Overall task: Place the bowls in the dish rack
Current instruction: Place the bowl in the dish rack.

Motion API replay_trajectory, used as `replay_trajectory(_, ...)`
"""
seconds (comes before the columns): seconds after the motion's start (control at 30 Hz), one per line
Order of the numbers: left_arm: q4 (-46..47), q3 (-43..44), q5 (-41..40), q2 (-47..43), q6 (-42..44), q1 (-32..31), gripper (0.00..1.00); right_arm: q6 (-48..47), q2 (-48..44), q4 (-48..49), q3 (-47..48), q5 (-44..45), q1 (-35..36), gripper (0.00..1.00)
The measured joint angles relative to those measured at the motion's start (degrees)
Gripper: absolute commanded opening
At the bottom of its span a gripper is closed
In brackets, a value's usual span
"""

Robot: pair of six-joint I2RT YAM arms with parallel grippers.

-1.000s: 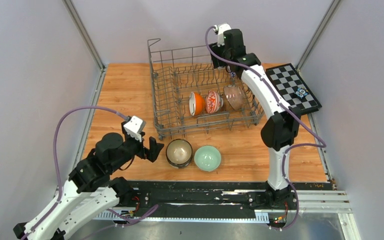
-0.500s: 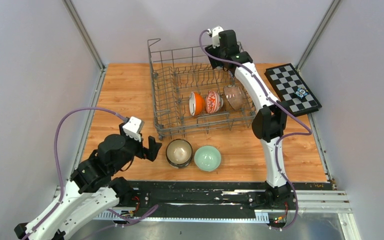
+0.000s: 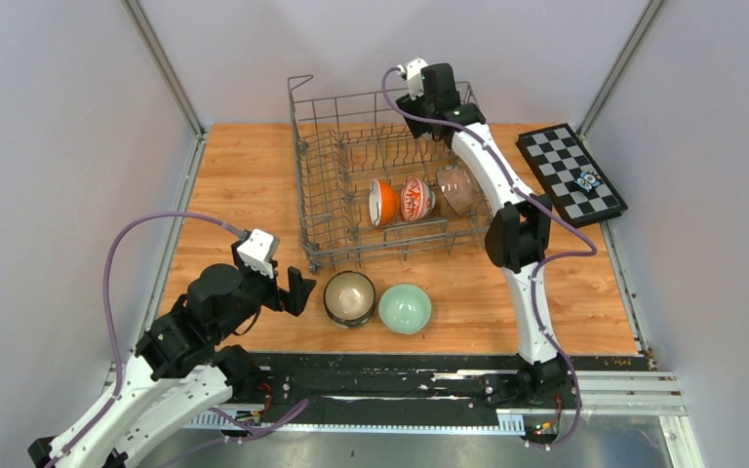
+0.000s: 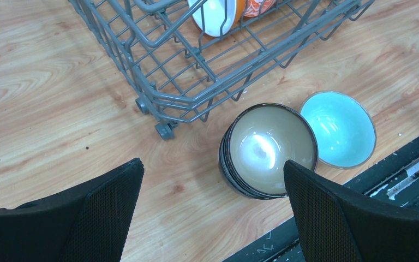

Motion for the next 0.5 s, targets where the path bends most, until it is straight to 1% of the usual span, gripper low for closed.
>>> replay_trajectory(0.27, 0.0, 0.0, 0.0, -0.1, 0.0, 0.0, 1.0, -1.2, 3.2, 0.1, 1.9, -0.1, 0.1, 0.02)
replay_trajectory(0.5, 0.2, 0.0, 0.0, -0.1, 0.0, 0.0, 1.0, -1.6, 4.0, -0.2, 3.0, -0.1, 0.2, 0.02)
